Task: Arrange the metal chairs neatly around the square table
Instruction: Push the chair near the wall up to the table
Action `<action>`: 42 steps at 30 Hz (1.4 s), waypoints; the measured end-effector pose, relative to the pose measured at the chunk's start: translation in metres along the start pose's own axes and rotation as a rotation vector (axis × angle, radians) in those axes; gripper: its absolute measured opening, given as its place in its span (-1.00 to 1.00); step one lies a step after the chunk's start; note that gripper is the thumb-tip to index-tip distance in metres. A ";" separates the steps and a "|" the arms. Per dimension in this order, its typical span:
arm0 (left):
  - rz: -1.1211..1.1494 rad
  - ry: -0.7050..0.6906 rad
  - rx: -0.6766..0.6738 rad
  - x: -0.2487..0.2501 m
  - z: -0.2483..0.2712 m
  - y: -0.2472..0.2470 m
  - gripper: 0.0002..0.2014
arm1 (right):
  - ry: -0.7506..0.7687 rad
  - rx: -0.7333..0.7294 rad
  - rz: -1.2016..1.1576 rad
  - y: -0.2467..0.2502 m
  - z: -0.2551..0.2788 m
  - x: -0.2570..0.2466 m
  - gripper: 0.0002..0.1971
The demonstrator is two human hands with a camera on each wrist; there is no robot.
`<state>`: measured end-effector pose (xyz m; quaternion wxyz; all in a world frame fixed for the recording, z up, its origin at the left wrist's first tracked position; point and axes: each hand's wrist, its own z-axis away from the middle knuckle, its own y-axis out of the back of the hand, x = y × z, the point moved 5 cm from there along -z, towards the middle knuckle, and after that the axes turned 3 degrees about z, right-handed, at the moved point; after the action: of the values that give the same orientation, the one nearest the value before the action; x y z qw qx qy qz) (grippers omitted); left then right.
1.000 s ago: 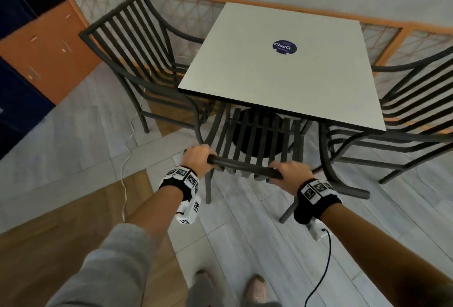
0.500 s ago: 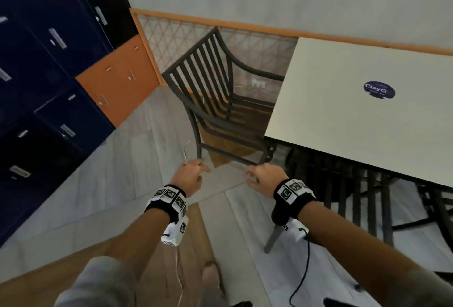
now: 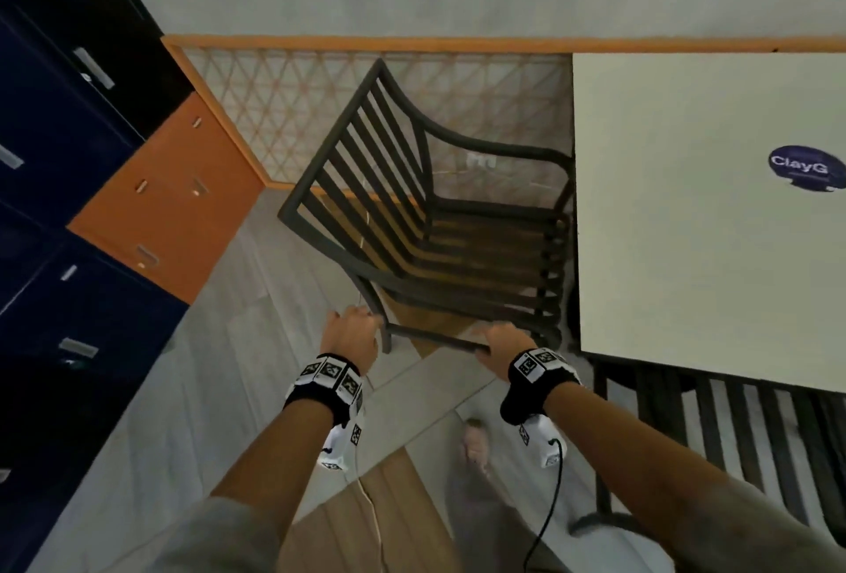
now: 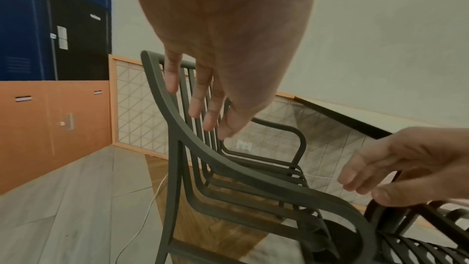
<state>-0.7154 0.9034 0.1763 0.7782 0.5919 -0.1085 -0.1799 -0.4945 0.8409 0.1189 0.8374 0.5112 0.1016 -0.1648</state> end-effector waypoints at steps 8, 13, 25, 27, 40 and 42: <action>-0.195 -0.025 -0.139 -0.030 -0.138 -0.017 -0.40 | -0.022 -0.131 0.221 -0.016 -0.105 0.030 -0.17; -0.295 -0.075 -0.293 -0.047 -0.181 -0.033 -0.33 | -0.117 -0.304 0.242 -0.023 -0.131 0.048 0.00; -0.245 -0.193 -0.250 -0.052 -0.209 -0.049 -0.49 | -0.203 -0.289 0.240 -0.023 -0.153 0.067 -0.37; -0.233 -0.201 -0.236 -0.042 -0.208 -0.049 -0.50 | -0.232 -0.270 0.235 -0.017 -0.155 0.077 -0.39; -0.145 -0.191 -0.135 -0.014 -0.224 -0.053 -0.48 | -0.346 -0.185 0.251 -0.003 -0.169 0.114 -0.46; -0.136 -0.191 -0.142 -0.014 -0.215 -0.056 -0.49 | -0.350 -0.182 0.240 -0.009 -0.161 0.110 -0.51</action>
<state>-0.6547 1.0859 0.0633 0.7903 0.5215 -0.1287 -0.2948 -0.3962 0.9608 0.0004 0.8984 0.4057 -0.0923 -0.1404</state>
